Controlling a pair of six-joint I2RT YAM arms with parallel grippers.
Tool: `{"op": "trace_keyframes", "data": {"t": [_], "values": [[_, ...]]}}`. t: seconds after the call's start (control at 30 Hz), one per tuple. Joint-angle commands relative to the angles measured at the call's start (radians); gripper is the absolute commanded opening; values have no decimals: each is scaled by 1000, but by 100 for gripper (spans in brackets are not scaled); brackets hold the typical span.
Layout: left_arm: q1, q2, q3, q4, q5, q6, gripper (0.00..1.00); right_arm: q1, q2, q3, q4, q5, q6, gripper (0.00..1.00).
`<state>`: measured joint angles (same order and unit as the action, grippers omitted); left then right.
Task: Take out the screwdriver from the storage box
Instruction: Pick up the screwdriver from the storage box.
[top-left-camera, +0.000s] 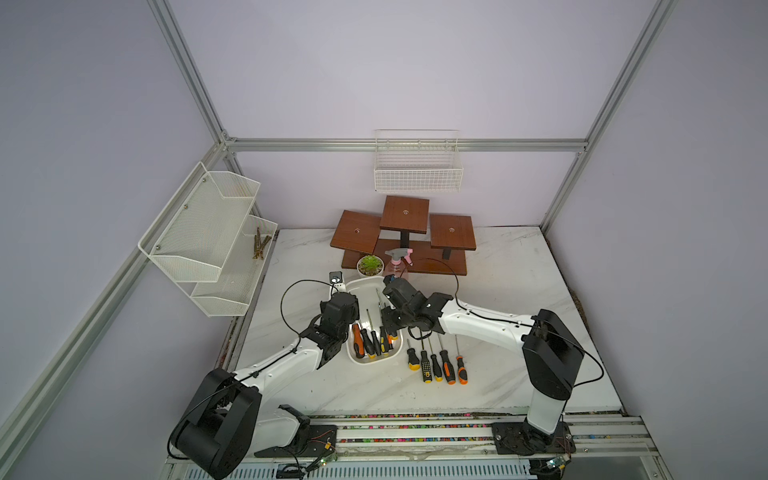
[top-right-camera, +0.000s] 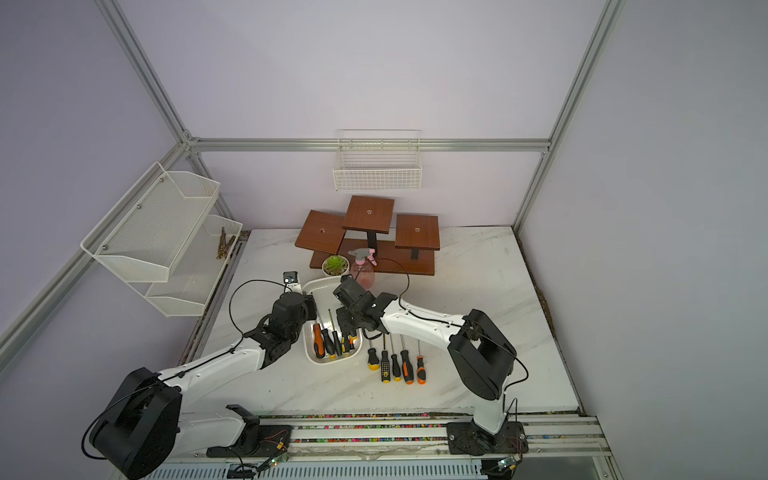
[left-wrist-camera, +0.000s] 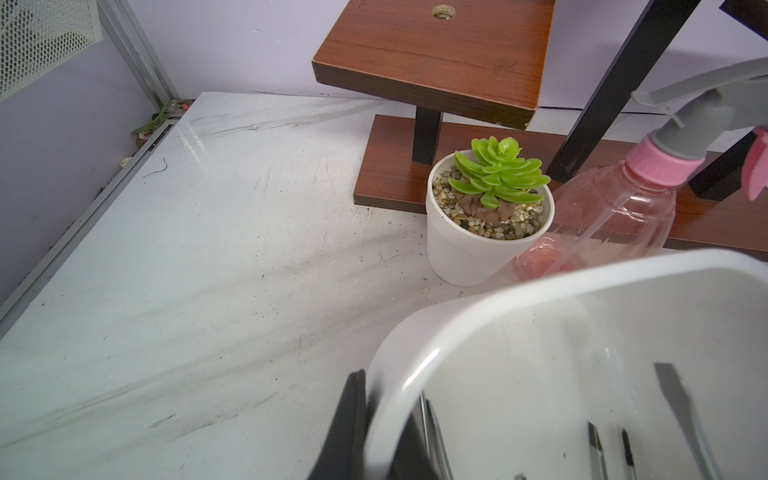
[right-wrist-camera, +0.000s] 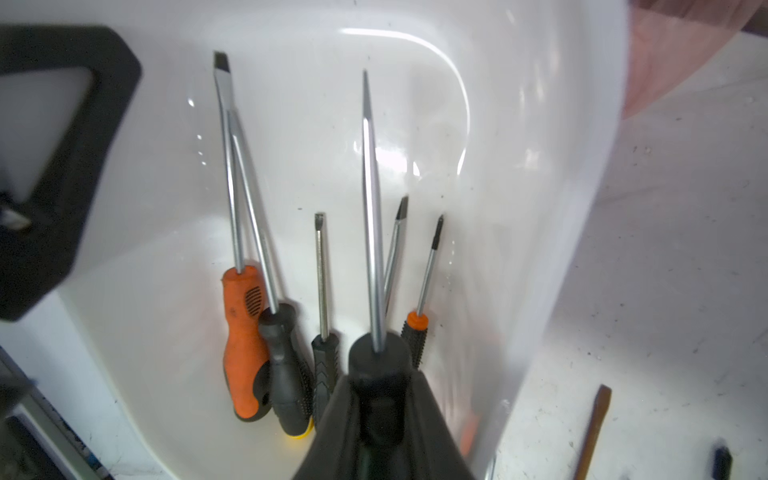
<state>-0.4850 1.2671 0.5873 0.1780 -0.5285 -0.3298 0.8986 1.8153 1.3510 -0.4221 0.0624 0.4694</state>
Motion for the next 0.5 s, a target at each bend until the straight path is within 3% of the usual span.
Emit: {"op": "trace_keyframes", "data": {"t": [0.0, 0.23, 0.47], "values": [[-1, 0, 39, 25, -4, 17, 0, 0, -49, -18, 45, 10, -7, 0], [-1, 7, 45, 19, -2, 17, 0, 1, -141, -65, 14, -16, 3, 0], [-1, 8, 46, 20, 0, 20, 0, -1, -312, -160, -105, 61, 11, 0]]}}
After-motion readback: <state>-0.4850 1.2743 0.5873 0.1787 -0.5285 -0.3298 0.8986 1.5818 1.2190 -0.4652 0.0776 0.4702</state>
